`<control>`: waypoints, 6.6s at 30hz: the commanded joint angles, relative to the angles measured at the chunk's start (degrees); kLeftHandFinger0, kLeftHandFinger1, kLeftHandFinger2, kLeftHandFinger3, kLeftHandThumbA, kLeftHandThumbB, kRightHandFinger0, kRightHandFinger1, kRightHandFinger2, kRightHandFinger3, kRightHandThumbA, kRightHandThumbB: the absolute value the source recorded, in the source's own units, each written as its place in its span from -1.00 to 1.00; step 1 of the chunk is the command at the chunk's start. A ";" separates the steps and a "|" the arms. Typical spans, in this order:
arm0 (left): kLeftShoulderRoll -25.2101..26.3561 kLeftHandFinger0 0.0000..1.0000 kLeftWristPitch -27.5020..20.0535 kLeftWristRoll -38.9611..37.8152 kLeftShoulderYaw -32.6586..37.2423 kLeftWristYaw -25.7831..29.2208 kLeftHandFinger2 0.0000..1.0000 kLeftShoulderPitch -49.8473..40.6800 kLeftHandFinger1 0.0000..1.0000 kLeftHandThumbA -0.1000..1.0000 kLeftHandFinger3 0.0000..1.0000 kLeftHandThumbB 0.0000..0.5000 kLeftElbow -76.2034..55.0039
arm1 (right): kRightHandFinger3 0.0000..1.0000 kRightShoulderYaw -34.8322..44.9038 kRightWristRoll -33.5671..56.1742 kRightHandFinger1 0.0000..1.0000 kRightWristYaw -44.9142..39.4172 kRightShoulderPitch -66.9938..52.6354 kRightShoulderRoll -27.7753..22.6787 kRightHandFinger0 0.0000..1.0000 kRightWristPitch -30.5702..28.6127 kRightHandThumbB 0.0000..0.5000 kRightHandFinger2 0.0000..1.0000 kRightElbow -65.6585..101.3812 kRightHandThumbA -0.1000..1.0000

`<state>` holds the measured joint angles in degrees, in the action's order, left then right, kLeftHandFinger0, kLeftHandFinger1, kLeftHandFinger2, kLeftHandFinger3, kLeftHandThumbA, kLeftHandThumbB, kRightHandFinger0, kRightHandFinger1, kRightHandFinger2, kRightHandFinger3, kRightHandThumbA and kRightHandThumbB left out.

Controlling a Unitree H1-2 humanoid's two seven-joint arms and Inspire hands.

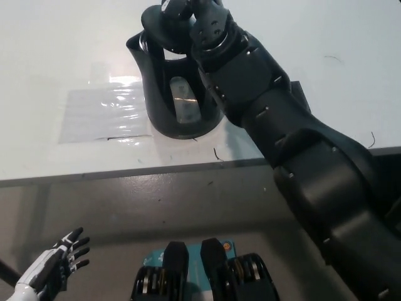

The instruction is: The robot uses its right hand to push down on the lid of a kettle kept in the middle of the desk to close it

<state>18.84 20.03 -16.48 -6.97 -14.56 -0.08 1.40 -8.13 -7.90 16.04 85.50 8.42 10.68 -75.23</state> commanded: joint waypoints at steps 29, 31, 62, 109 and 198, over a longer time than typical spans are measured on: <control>2.02 1.00 0.61 -0.81 0.06 -1.56 1.00 3.38 1.00 0.56 1.00 -0.73 -2.11 | 1.00 9.66 6.11 1.00 1.34 -20.74 9.27 1.00 -28.99 -0.69 1.00 -3.88 0.60; 1.91 1.00 0.40 -0.34 0.13 -1.23 1.00 3.21 1.00 0.57 1.00 -0.71 -2.25 | 1.00 10.33 6.12 1.00 1.33 -21.09 9.18 1.00 -28.77 -0.61 1.00 -4.19 0.54; 2.54 1.00 -1.02 -0.34 -0.96 -1.97 1.00 0.43 1.00 0.70 1.00 -0.59 -1.94 | 1.00 6.76 2.81 1.00 -11.80 -21.83 -0.11 1.00 -3.33 -0.87 1.00 64.54 0.56; 2.41 1.00 -0.20 -0.60 -4.46 -0.79 1.00 1.48 1.00 0.69 1.00 -0.46 0.24 | 1.00 19.96 16.50 1.00 -11.84 -77.02 -13.52 1.00 -21.23 -1.00 1.00 77.61 1.00; 2.64 1.00 -0.09 0.87 -3.92 -0.58 1.00 5.58 1.00 0.67 1.00 -0.44 2.33 | 1.00 24.92 25.65 1.00 -13.07 -66.99 -18.39 1.00 1.39 -1.00 1.00 64.64 0.70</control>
<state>19.68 20.32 -15.46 -10.37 -14.62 4.62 4.01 15.58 15.78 5.30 16.01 -6.98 10.82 -7.91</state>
